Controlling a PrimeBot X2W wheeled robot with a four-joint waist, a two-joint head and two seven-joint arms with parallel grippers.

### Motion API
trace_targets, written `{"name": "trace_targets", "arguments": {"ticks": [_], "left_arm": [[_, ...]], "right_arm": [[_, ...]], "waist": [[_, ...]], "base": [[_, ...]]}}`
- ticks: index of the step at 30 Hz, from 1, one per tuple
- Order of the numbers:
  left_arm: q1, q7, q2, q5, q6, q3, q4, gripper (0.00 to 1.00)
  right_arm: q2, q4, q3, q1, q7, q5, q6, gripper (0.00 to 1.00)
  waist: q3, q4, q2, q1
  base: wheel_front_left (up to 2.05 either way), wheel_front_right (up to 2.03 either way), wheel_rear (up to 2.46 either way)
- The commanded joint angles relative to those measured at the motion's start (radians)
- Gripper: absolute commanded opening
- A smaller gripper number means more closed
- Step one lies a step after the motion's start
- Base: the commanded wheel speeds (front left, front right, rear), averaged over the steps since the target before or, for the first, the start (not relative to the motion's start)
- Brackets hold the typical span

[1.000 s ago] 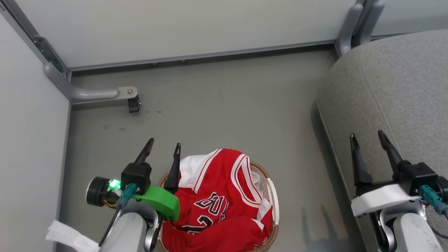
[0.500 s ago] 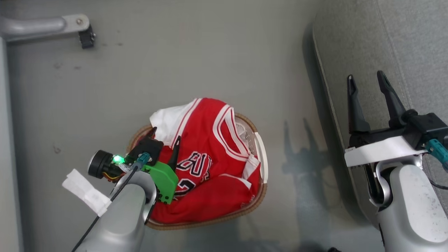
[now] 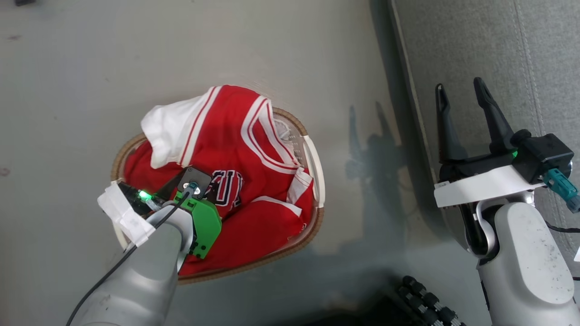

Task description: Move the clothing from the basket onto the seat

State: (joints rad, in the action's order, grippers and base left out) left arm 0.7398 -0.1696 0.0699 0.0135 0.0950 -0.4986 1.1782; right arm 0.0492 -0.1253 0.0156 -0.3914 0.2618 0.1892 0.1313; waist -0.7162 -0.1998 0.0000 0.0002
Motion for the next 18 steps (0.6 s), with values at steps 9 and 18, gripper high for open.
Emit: {"name": "trace_targets", "arguments": {"ticks": [9, 18], "left_arm": [[0.062, 0.093, 0.016, 0.029, -0.037, 0.012, 0.078, 1.00], [0.024, 0.159, 0.003, 0.057, -0.039, 0.006, 0.099, 0.00]], "right_arm": [[0.002, 0.003, 0.026, 0.002, 0.005, 0.034, -0.001, 1.00], [0.003, -0.009, 0.034, 0.000, 0.005, 0.044, -0.001, 1.00]], "waist": [[-0.066, -0.075, 0.0000, -0.0002], [-0.053, -0.071, 0.0000, -0.0002]], "base": [[0.00, 0.00, 0.00], [0.00, 0.00, 0.00]]}}
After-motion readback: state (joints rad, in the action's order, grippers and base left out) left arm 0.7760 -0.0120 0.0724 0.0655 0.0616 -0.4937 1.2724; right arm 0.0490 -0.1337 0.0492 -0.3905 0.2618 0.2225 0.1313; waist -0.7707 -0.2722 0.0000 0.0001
